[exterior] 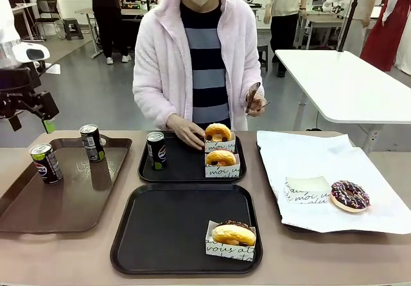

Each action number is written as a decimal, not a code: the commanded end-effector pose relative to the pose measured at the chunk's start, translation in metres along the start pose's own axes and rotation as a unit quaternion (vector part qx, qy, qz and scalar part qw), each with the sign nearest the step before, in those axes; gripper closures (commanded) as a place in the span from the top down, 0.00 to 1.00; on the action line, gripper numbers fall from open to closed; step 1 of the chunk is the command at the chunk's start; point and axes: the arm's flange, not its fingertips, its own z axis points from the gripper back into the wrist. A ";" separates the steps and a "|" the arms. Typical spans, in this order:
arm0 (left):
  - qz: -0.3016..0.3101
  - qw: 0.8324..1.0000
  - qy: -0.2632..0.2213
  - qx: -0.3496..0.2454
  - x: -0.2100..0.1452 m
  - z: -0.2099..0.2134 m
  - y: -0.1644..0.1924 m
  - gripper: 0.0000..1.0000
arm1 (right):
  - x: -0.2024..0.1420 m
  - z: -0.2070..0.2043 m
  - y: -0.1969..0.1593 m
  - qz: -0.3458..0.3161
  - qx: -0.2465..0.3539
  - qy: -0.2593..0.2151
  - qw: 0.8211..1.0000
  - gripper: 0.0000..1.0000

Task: Set up donuts and drinks on trays.
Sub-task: Pick up one Pepsi coke from the Handle tray and place it on the Flat Tray without a Pepsi coke.

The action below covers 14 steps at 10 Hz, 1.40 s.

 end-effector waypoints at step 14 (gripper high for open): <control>0.026 0.999 -0.020 0.009 0.013 -0.099 0.015 1.00 | -0.001 0.001 0.000 0.002 0.004 0.000 1.000 1.00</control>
